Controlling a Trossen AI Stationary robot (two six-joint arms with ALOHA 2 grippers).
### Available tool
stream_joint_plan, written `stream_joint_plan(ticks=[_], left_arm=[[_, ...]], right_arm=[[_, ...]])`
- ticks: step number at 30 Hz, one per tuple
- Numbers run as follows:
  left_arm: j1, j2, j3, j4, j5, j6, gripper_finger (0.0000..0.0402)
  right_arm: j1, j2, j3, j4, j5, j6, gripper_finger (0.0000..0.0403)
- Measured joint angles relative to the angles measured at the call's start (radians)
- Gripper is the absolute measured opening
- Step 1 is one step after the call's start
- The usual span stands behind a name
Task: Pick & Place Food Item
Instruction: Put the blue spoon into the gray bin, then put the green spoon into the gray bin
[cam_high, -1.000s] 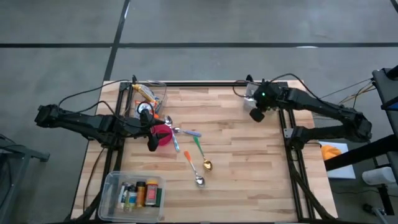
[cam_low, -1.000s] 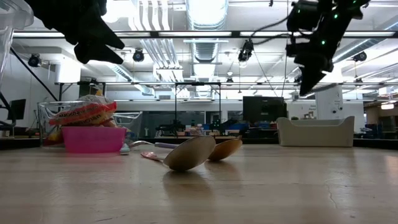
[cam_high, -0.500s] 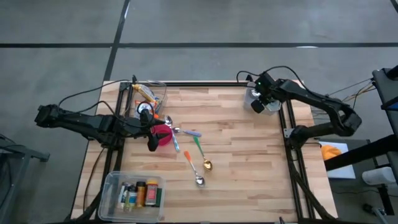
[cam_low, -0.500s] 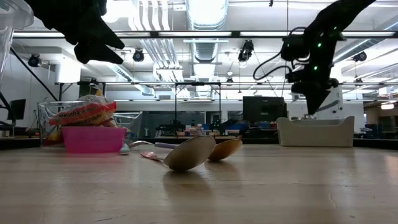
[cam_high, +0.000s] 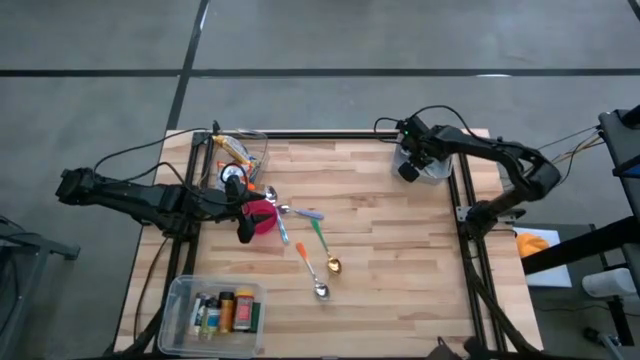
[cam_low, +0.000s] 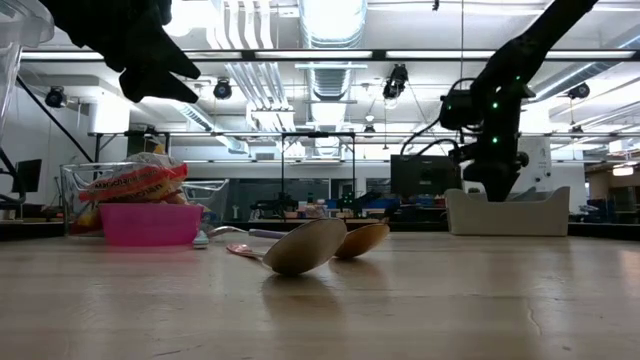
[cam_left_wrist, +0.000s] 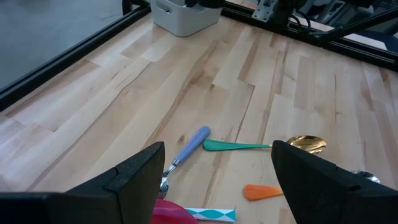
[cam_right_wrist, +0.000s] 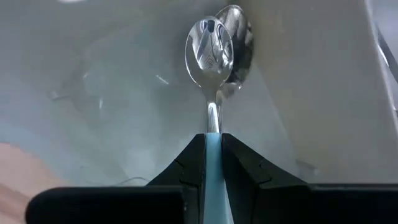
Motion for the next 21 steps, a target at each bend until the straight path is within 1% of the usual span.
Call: stream_joint_plan(ticks=[6, 12, 21], left_arm=[[0.000, 0.000, 0.000, 0.000, 0.000, 0.000, 0.0298], [0.000, 0.000, 0.000, 0.000, 0.000, 0.000, 0.0298], [0.000, 0.000, 0.000, 0.000, 0.000, 0.000, 0.0298]], right_arm=[[-0.029, 0.023, 0.000, 0.005, -0.065, -0.029, 0.0034], [-0.035, 0.019, 0.000, 0.006, -0.075, -0.048, 0.0040], [-0.036, 0.016, -0.001, 0.007, -0.075, -0.023, 0.0127]])
